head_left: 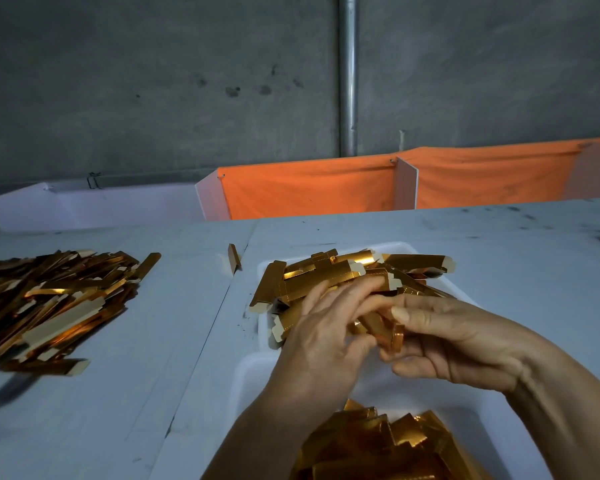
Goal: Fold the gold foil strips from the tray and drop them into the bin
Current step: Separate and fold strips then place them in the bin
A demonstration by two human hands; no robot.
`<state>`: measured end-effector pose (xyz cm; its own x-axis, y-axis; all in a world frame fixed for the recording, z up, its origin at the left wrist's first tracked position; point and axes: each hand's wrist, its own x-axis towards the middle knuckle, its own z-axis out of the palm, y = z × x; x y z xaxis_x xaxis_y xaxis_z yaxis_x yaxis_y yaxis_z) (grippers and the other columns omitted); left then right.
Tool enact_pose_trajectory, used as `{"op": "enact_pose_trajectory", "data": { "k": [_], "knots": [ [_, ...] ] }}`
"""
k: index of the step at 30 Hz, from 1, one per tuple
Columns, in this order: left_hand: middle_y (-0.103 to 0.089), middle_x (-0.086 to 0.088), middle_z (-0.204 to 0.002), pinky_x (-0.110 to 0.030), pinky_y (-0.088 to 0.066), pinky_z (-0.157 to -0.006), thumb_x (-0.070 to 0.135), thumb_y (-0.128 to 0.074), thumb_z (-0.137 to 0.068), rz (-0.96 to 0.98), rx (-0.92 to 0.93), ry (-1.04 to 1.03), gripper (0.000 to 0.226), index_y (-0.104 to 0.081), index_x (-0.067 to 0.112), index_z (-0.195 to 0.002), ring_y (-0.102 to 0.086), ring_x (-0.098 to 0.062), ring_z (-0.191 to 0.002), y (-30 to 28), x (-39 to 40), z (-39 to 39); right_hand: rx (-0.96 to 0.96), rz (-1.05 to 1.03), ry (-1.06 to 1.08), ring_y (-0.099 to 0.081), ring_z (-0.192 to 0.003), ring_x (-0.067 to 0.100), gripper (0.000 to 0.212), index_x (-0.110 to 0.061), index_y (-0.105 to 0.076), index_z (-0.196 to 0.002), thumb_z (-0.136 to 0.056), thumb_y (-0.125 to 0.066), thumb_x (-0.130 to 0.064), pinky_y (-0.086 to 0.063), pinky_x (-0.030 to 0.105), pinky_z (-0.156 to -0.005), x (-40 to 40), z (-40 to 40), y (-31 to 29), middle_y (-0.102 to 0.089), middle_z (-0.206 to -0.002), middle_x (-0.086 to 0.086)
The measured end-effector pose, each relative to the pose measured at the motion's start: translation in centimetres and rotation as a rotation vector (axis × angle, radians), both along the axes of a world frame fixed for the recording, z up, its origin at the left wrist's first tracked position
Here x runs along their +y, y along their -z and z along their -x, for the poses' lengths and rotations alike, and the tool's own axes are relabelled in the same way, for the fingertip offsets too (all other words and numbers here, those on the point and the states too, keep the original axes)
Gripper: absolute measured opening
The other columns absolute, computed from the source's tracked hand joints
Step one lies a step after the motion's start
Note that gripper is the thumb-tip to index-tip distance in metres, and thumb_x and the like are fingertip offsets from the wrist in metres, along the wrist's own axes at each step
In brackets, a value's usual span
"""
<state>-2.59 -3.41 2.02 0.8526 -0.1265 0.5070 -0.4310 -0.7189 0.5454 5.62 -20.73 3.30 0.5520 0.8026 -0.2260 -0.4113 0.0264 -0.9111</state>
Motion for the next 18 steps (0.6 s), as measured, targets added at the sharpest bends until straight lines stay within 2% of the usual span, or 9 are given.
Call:
{"op": "enact_pose_trajectory", "data": {
  "k": [2, 4, 5, 7, 9, 11, 13, 16, 18],
  "knots": [
    [-0.028, 0.035, -0.143, -0.014, -0.005, -0.114, 0.001, -0.051, -0.09, -0.033, -0.009, 0.024, 0.073, -0.027, 0.05, -0.139, -0.007, 0.016, -0.136, 0.3, -0.1, -0.1, -0.041, 0.028, 0.025, -0.069, -0.078, 0.023, 0.048, -0.002, -0.061, -0.11, -0.07, -0.083, -0.017, -0.06, 0.03, -0.061, 0.1, 0.2, -0.2, -0.068, -0.092, 0.015],
    [-0.019, 0.031, -0.15, -0.021, -0.018, -0.113, -0.002, -0.045, -0.09, 0.107, 0.003, 0.004, 0.078, -0.025, 0.054, -0.14, -0.011, 0.01, -0.139, 0.3, -0.2, -0.1, -0.145, 0.123, 0.088, -0.069, -0.078, 0.023, 0.046, -0.006, -0.057, -0.105, -0.067, -0.084, -0.013, -0.058, 0.029, -0.061, 0.3, 0.5, -0.2, -0.067, -0.081, 0.008],
    [-0.025, 0.029, -0.149, -0.023, -0.027, -0.11, -0.001, -0.045, -0.09, 0.255, 0.024, -0.015, 0.074, -0.029, 0.056, -0.136, -0.021, 0.009, -0.137, 0.3, -0.1, -0.1, -0.223, 0.184, 0.102, -0.069, -0.079, 0.024, 0.049, -0.006, -0.055, -0.106, -0.064, -0.082, -0.011, -0.058, 0.029, -0.064, 0.4, 0.6, -0.2, -0.065, -0.079, 0.006],
    [-0.045, 0.022, -0.137, -0.018, -0.043, -0.097, 0.007, -0.055, -0.092, 0.594, 0.09, -0.028, 0.055, -0.042, 0.047, -0.127, -0.043, 0.01, -0.123, 0.3, 0.3, -0.3, -0.358, 0.274, 0.092, -0.069, -0.08, 0.023, 0.051, -0.007, -0.055, -0.105, -0.062, -0.081, -0.01, -0.059, 0.032, -0.07, 0.8, 1.0, -0.1, -0.065, -0.08, 0.002],
    [-0.059, 0.015, -0.122, -0.02, -0.051, -0.089, 0.025, -0.068, -0.084, 0.769, 0.183, -0.039, 0.041, -0.048, 0.035, -0.119, -0.056, 0.007, -0.11, 0.4, 0.7, -0.5, -0.463, 0.338, 0.065, -0.069, -0.076, 0.02, 0.043, -0.009, -0.056, -0.101, -0.067, -0.082, -0.006, -0.059, 0.036, -0.075, 1.2, 1.2, 0.0, -0.066, -0.079, -0.003],
    [-0.066, 0.007, -0.114, -0.032, -0.052, -0.093, 0.038, -0.07, -0.074, 0.794, 0.266, -0.032, 0.046, -0.051, 0.03, -0.115, -0.063, -0.004, -0.105, 0.8, 1.0, -0.7, -0.554, 0.399, 0.03, -0.068, -0.073, 0.016, 0.038, -0.013, -0.055, -0.098, -0.072, -0.081, -0.005, -0.058, 0.033, -0.073, 1.6, 1.4, 0.1, -0.067, -0.076, -0.004],
    [-0.069, 0.004, -0.107, -0.039, -0.052, -0.093, 0.029, -0.069, -0.081, 0.769, 0.304, -0.053, 0.033, -0.054, 0.029, -0.111, -0.066, -0.011, -0.101, 1.0, 1.1, -0.8, -0.596, 0.421, 0.001, -0.069, -0.073, 0.014, 0.034, -0.014, -0.054, -0.096, -0.074, -0.08, -0.009, -0.057, 0.029, -0.071, 2.0, 1.6, 0.2, -0.068, -0.074, -0.005],
    [-0.071, 0.007, -0.102, -0.039, -0.053, -0.087, 0.023, -0.061, -0.091, 0.724, 0.344, -0.113, 0.019, -0.056, 0.034, -0.105, -0.066, -0.015, -0.099, 1.3, 1.3, -0.9, -0.568, 0.403, 0.046, -0.072, -0.08, 0.016, 0.038, -0.011, -0.056, -0.096, -0.072, -0.077, -0.03, -0.057, 0.026, -0.067, 2.1, 1.8, -0.2, -0.07, -0.084, 0.002],
    [-0.07, 0.011, -0.102, -0.036, -0.053, -0.085, 0.025, -0.058, -0.093, 0.683, 0.368, -0.117, 0.017, -0.057, 0.037, -0.106, -0.065, -0.014, -0.1, 1.4, 1.4, -0.9, -0.534, 0.39, 0.202, -0.071, -0.074, 0.015, 0.047, -0.007, -0.058, -0.096, -0.069, -0.069, -0.044, -0.056, 0.024, -0.062, 1.8, 1.6, -0.5, -0.068, -0.089, 0.009]
  ]
}}
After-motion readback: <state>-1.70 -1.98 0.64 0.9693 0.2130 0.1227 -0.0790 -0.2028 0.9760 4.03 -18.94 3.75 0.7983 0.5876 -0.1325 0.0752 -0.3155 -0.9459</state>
